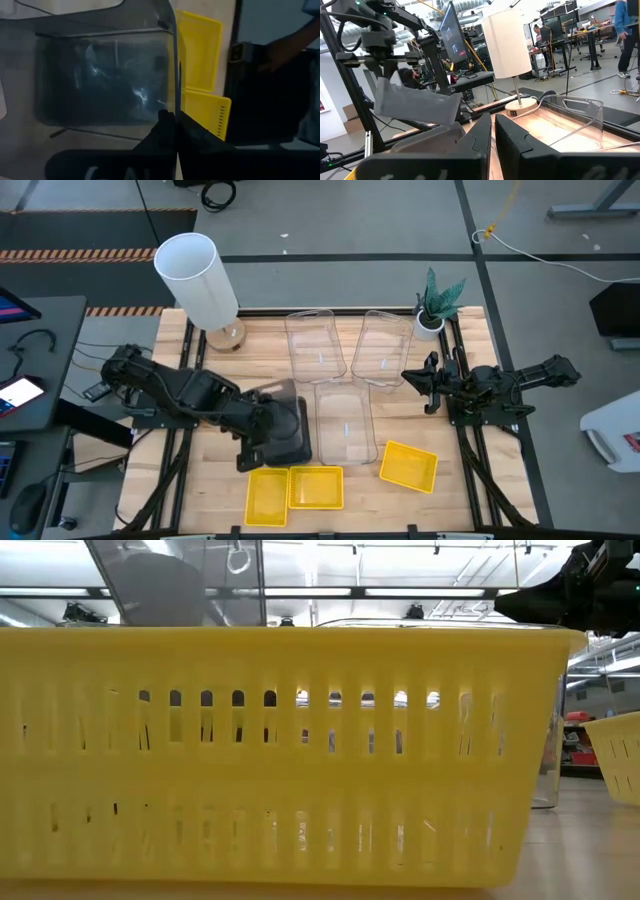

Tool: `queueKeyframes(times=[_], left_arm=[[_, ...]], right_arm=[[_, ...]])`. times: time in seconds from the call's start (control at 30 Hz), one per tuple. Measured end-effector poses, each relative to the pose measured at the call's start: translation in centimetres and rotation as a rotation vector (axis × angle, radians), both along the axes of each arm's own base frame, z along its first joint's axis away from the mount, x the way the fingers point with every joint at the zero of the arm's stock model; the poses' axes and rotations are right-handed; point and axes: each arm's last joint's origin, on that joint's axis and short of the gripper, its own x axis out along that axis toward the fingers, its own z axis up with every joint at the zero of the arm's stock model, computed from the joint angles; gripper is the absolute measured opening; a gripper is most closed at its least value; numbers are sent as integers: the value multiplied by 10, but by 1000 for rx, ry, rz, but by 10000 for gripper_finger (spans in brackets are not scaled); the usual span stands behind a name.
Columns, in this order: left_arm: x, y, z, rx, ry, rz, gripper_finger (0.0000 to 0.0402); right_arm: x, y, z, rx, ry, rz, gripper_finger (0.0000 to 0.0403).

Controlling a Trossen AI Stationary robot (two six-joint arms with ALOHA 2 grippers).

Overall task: Stack baskets by color
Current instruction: Stack the top black bin on top of the black bin

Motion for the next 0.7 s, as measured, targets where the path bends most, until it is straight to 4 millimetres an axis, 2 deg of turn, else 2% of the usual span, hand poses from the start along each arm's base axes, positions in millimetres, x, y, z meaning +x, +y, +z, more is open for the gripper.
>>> queueKeyframes(times=[0.27,0.7], left_arm=[[7,-11,-6,2,-26,20,7],[43,-28,-52,59,115,44,6]], right_arm=[[0,0,0,0,0,0,30],[0,0,0,0,0,0,30]])
